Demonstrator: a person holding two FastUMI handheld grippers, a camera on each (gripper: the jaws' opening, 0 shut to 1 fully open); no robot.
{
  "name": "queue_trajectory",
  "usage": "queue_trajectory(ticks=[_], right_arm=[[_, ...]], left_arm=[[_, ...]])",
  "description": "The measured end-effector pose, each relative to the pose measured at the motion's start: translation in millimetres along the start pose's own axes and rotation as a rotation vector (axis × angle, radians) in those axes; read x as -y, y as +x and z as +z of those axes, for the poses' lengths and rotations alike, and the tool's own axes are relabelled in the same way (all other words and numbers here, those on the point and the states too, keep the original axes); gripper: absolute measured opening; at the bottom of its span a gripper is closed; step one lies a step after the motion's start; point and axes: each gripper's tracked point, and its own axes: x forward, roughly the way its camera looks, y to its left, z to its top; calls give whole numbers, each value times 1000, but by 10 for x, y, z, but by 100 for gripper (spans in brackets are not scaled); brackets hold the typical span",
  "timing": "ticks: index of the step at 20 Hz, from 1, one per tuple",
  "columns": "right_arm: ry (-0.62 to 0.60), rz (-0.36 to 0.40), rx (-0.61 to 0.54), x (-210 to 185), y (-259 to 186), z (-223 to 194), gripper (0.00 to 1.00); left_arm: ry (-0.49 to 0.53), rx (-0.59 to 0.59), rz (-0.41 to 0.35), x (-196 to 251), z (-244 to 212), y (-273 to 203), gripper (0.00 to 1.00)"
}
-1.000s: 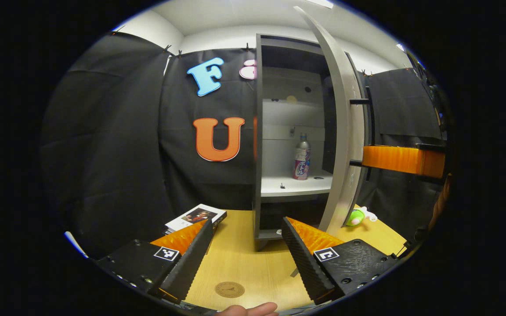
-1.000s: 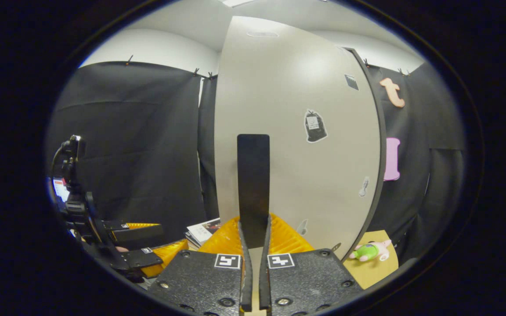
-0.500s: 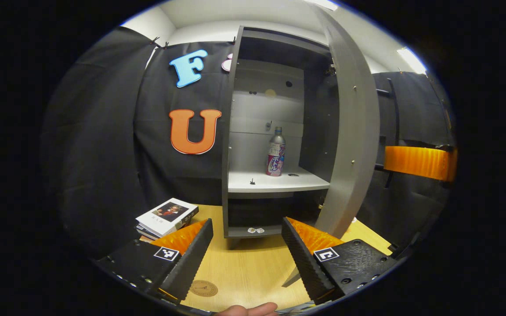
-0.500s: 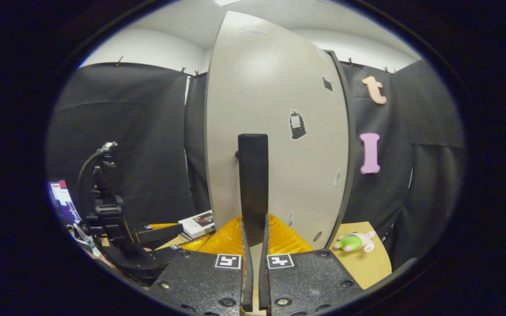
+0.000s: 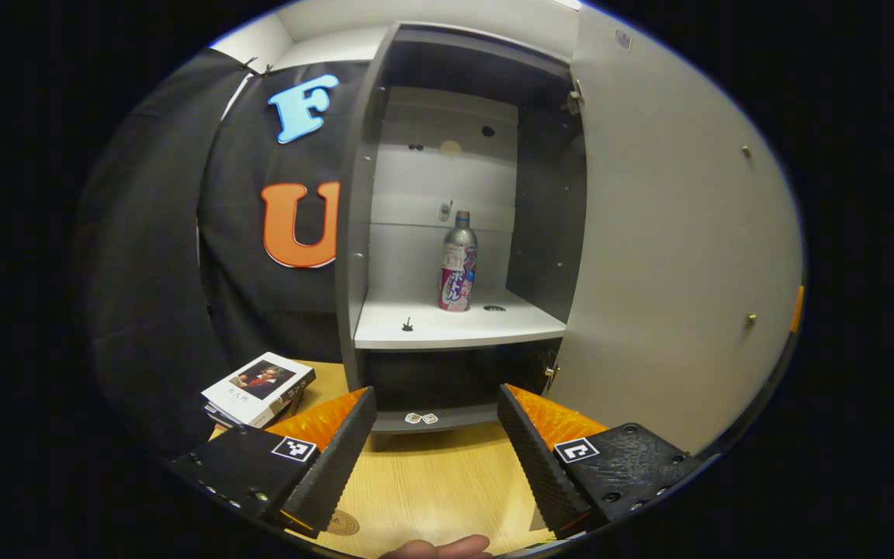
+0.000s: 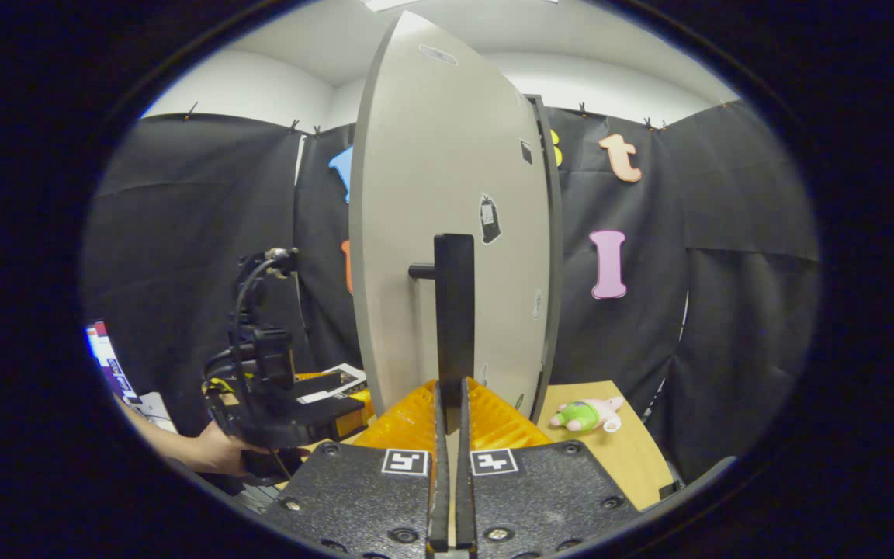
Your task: Open the cabinet door with the right hand, grasp the bottle in the cabinet with the left hand and place it on the coaster, then close the cabinet door with the right hand.
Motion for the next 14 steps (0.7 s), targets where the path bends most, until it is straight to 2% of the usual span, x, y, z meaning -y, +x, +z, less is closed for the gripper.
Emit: queue_trajectory(ticks=[5, 8, 9, 10, 14], right_arm=[[21, -63, -6, 356, -135, -81, 6], [23, -93, -8, 554, -180, -84, 6], [20, -106, -6, 565, -192, -75, 6], [18, -118, -3, 580, -191, -73, 6], [18, -152, 4, 718, -276, -93, 6]], left_arm=[[52, 57, 37, 80, 262, 617, 95], [61, 124, 11, 212, 538, 984, 95], [67, 139, 12, 227, 619, 1113, 100], [82, 149, 27, 209, 698, 1254, 95], [102, 161, 78, 164, 889, 1817, 95]])
